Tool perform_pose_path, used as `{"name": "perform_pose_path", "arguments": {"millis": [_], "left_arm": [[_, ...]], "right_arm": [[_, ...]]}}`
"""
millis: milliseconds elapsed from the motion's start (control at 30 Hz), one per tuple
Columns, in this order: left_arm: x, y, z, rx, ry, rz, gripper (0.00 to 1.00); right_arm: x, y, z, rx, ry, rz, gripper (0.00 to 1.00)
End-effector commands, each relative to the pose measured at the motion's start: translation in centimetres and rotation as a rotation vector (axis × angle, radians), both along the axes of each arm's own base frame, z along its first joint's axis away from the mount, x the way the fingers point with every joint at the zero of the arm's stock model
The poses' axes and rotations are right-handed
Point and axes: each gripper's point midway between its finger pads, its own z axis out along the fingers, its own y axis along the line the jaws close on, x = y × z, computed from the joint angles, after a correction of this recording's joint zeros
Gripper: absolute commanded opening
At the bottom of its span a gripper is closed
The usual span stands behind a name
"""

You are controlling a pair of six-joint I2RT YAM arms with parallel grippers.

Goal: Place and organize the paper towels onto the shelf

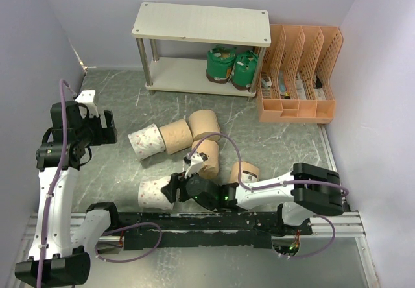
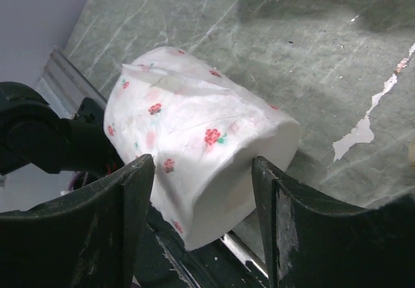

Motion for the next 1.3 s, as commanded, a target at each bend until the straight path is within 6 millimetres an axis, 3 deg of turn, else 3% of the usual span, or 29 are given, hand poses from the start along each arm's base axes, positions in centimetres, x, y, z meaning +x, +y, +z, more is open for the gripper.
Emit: {"name": "perform_pose_path", "arguments": {"millis": [0,67,233,333,467,567,633,933,1000,1133,1267], "left_arm": [[0.4,0.4,0.4,0.002,-0.025,0.018,0.95],[0.4,0.4,0.4,0.004,-0.026,0.02,0.95],[0.4,0.5,0.5,0.004,-0.029,0.023,0.95],[0.4,0.5,0.5,0.004,-0.03,0.023,0.95],[0.4,0.4,0.5,0.003,-0.03,0.022,0.95],[0.4,0.4,0.4,0.001,-0.025,0.02,0.95],[0.5,0.4,0.3,0.001,-0.024,0.019,0.95],[0.6,0.5,0.2,0.003,-0.018,0.023,0.95],[0.6,0.5,0.1,0.002,-0.012,0.022,0.95],[0.6,0.5,0.2,0.004,-0.016,0.029,0.95],[0.4,0.6,0.4,0.009,-0.026,0.033,0.95]], "right_arm": [[0.1,1.5,2.3,0.072,-0.025,0.012,0.6],[0.0,1.6,2.6,0.074,-0.026,0.017,0.6],[-0.1,2.3,3.0,0.055,-0.034,0.039,0.46],[-0.4,2.5,3.1,0.064,-0.032,0.059,0.44],[-0.4,2.6,3.1,0.05,-0.035,0.06,0.53],[-0.3,2.4,2.5,0.027,-0.035,0.055,0.71],[-0.2,2.3,2.1,0.008,-0.04,0.055,0.77],[-0.6,2.1,0.0,-0.009,-0.018,0.067,0.77],[-1.0,2.7,-0.1,0.012,-0.012,0.101,0.71],[-2.4,4.1,0.7,0.063,-0.026,0.206,0.46],[-2.8,4.5,4.5,0.083,-0.152,0.295,0.21]]}}
